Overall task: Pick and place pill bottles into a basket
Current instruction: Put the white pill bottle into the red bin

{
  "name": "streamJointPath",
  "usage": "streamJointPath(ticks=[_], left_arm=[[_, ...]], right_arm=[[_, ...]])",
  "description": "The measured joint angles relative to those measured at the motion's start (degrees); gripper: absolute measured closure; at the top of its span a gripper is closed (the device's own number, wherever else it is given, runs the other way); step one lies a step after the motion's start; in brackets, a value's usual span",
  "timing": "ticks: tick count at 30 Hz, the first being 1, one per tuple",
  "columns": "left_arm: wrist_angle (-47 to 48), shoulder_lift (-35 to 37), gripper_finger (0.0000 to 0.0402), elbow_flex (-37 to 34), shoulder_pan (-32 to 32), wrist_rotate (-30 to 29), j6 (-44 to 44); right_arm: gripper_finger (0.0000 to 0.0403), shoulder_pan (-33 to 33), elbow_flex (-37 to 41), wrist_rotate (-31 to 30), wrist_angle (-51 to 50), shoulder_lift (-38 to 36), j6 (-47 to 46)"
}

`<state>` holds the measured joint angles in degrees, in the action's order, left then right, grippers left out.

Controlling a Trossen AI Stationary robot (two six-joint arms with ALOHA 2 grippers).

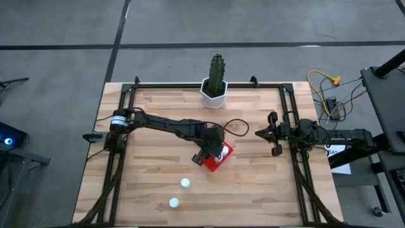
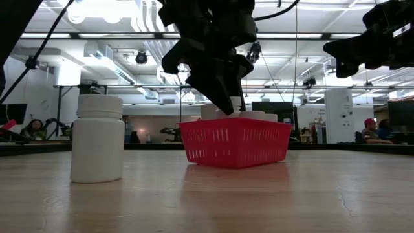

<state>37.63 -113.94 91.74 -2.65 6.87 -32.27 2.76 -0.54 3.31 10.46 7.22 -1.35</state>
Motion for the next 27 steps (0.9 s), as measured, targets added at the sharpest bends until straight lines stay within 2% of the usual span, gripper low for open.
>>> streamJointPath(ticks=[21, 27], left_arm=[[-0.3, -0.03, 0.0245, -0.09, 0.06, -2.92, 0.26], [-0.12, -0.03, 0.0225, -0.11, 0.06, -2.47, 0.38]], right_arm=[[0.039, 0.0, 0.0, 0.02, 0.0, 0.0, -0.03], [0.039, 0.0, 0.0, 0.02, 0.0, 0.0, -0.06]])
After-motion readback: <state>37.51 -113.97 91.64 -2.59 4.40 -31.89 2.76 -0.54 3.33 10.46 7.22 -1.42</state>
